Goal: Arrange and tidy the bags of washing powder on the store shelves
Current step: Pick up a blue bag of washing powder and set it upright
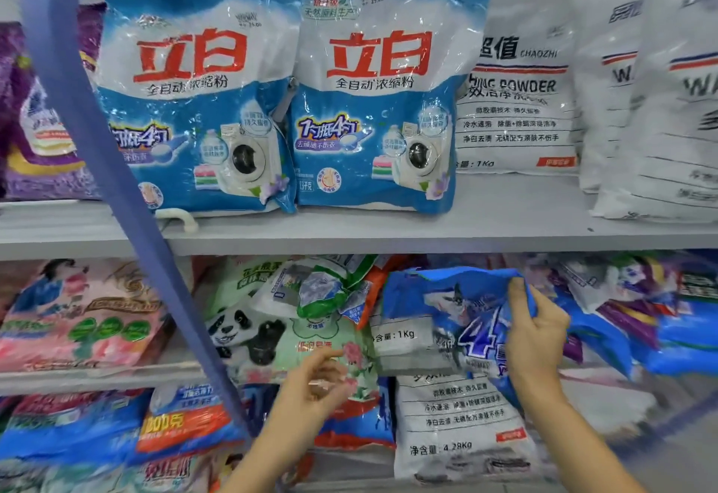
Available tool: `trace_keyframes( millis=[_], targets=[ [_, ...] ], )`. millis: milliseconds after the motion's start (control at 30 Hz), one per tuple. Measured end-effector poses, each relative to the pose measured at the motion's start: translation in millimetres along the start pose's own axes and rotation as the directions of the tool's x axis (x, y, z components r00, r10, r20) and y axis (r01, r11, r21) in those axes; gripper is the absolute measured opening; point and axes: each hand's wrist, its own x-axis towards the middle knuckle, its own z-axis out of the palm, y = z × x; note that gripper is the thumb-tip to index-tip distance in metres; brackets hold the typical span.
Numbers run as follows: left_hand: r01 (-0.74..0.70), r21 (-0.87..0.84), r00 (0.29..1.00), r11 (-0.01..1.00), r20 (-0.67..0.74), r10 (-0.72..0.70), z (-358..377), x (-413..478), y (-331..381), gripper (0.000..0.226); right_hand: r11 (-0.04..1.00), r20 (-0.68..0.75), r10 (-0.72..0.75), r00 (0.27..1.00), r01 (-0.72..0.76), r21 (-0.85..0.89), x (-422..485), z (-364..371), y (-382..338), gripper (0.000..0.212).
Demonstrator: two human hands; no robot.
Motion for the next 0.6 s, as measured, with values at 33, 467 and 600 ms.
trace_keyframes(
  millis=[33, 467, 600],
  targets=[
    [0.016, -0.016, 0.999, 1.000, 0.032, -0.016, 10, 3, -2, 0.040, 0.999, 0.047, 0.020, 0.999, -0.022, 0.032, -9, -4, -8, 0.048],
    [0.018, -0.384, 0.994, 0.923, 0.104, 0.023, -17, 16, 4, 0.086, 0.679, 0.523, 0.457, 0.719, -0.662, 0.317, -54, 10, -63, 0.034],
    [-0.132, -0.585, 0.991, 0.800, -0.063, 0.117, -27, 19, 30, 0.072, 0.760, 0.515, 0.421, 0.747, -0.600, 0.249, -54, 18, -57, 0.038]
  ],
)
